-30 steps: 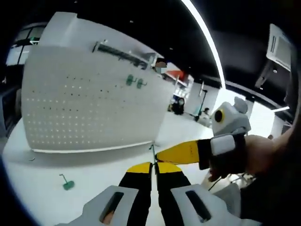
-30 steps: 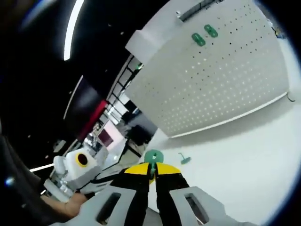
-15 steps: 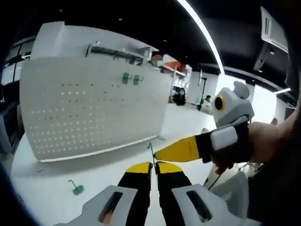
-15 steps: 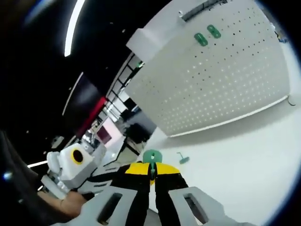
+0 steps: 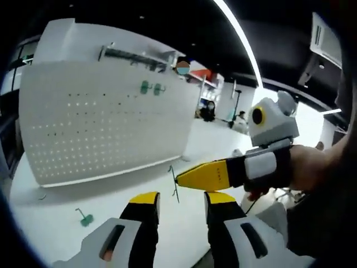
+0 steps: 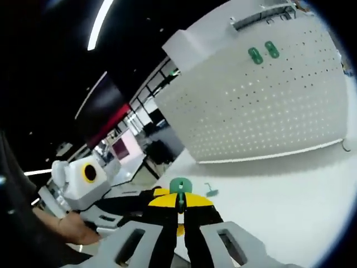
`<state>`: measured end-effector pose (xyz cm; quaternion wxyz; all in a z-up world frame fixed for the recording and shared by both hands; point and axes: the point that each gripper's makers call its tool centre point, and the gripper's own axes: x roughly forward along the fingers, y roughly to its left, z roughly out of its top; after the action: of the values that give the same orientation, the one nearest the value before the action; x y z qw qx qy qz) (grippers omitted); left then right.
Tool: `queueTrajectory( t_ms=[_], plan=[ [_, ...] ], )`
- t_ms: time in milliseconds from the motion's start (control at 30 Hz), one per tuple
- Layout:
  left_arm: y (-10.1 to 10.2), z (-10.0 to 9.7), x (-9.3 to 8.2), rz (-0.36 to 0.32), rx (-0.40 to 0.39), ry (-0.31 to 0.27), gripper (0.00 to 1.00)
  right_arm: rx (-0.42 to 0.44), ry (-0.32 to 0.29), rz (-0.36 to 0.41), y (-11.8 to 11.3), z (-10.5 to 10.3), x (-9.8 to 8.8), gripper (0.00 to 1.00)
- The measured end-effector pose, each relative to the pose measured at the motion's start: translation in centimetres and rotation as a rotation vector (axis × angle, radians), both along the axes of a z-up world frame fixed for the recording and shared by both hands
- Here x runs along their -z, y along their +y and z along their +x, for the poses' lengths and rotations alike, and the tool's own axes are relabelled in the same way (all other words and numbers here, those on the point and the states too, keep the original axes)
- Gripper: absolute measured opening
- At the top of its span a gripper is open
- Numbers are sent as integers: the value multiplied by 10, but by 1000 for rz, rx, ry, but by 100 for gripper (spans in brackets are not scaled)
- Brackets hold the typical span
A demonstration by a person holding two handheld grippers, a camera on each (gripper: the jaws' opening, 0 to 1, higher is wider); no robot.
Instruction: Insert the hook assembly into the mounting plate slot until the hook locks in place.
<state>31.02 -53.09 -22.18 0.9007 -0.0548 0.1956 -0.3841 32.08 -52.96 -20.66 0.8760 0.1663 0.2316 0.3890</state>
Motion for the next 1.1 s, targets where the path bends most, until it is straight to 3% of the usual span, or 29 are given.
queueTrajectory(
  t_ms=[133, 400, 567, 800, 1100],
  plan=[
    [-2, -4, -1, -33, 5, 36, 60, -21, -74, -88, -4, 1, 1, 0],
    [-7, -13, -6, -84, 17, 80, 83, -57, -187, -202, -5, 1, -2, 0],
    [-9, -20, -8, -82, 29, 85, 91, -78, -218, -247, -3, 1, -2, 0],
    [-5, -25, -13, -86, 18, 69, 100, -66, -230, -243, -7, 6, -4, 0],
    [7, -28, -16, -96, 1, 74, 100, -43, -232, -250, -18, 15, -5, 1]
  ],
)
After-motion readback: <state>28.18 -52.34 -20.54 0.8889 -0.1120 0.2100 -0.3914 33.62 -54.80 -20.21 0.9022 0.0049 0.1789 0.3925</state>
